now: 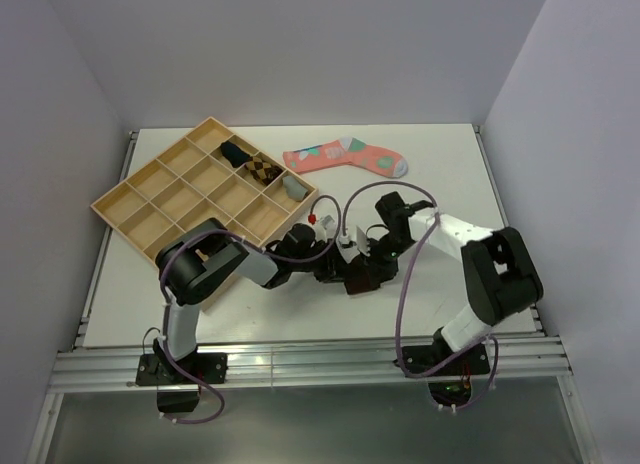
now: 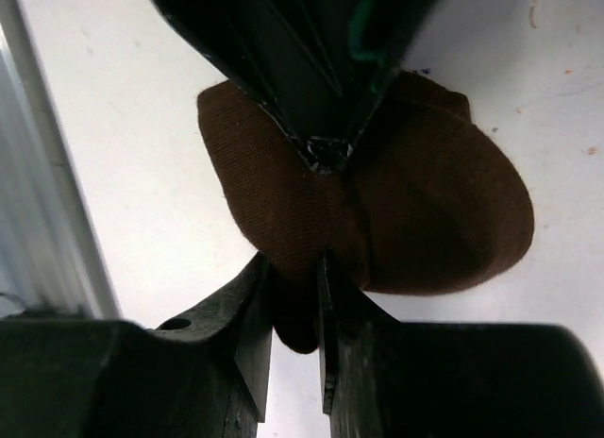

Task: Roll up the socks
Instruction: Roll the sock at the center of the board.

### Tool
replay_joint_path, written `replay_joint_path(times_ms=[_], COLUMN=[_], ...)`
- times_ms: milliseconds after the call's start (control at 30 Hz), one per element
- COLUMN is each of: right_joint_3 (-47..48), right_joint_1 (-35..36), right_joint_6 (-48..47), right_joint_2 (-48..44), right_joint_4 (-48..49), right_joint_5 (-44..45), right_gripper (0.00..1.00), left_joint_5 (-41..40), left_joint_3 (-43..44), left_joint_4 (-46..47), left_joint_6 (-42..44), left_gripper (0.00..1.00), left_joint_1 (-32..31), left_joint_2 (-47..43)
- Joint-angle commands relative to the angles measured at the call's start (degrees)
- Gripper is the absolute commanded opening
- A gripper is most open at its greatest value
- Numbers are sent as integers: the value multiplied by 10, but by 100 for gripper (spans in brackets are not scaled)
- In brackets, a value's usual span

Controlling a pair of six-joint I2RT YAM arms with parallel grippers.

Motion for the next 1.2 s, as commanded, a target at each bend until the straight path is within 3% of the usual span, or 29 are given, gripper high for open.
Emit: replay_joint_path(times_ms=[0, 267, 567, 867, 1167], right_joint_3=[52, 147, 227, 253, 262], right_joint_1=[-27, -57, -64, -69, -70], right_joint_6=[-22, -8, 14, 32, 44], right_joint_2=[60, 184, 282, 319, 330], right_joint_4=[-106, -186, -242, -259, -269], right_joint_5=[-29, -22, -14, -17, -11], right_gripper=[9, 9, 10, 14, 14], left_joint_5=[-89, -225, -267, -121, -38], left_joint_3=[-56, -159, -187, -78, -22], left_joint_4=[47, 164, 205, 142, 94], left_joint_6=[-3, 53, 192, 302, 338], left_gripper=[25, 31, 32, 45, 46], left_joint_1=[-11, -38, -69, -69, -67], left_joint_2=[-13, -98, -168, -129, -60])
